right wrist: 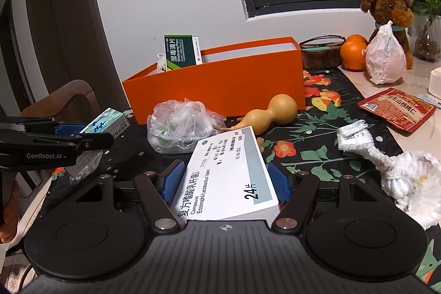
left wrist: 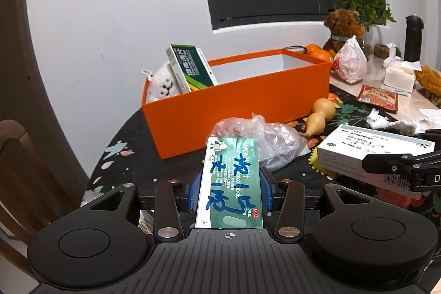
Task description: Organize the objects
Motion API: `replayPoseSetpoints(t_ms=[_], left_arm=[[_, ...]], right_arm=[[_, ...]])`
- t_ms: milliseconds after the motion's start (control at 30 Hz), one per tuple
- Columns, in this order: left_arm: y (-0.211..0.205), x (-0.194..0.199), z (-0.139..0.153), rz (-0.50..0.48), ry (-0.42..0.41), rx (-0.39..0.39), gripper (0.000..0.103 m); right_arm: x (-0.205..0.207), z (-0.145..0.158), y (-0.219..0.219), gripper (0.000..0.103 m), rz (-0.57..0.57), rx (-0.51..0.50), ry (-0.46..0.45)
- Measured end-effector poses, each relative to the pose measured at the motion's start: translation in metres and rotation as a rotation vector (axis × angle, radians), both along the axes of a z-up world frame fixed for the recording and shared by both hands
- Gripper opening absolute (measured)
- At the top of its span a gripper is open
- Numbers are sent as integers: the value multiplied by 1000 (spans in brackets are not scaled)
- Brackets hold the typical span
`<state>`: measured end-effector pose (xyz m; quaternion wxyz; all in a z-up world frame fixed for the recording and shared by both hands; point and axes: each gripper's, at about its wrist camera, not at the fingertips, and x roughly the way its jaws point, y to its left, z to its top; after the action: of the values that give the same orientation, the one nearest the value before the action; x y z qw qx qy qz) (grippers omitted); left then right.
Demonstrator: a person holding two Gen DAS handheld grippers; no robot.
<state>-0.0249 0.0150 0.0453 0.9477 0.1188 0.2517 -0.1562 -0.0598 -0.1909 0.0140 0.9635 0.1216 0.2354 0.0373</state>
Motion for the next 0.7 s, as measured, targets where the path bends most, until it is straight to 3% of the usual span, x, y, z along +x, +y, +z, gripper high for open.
replayPoseSetpoints(t_ms=[700], left_arm=[[-4, -1, 28, 8, -59, 15, 99]], right_arm=[[3, 5, -5, 73, 62, 139, -6]])
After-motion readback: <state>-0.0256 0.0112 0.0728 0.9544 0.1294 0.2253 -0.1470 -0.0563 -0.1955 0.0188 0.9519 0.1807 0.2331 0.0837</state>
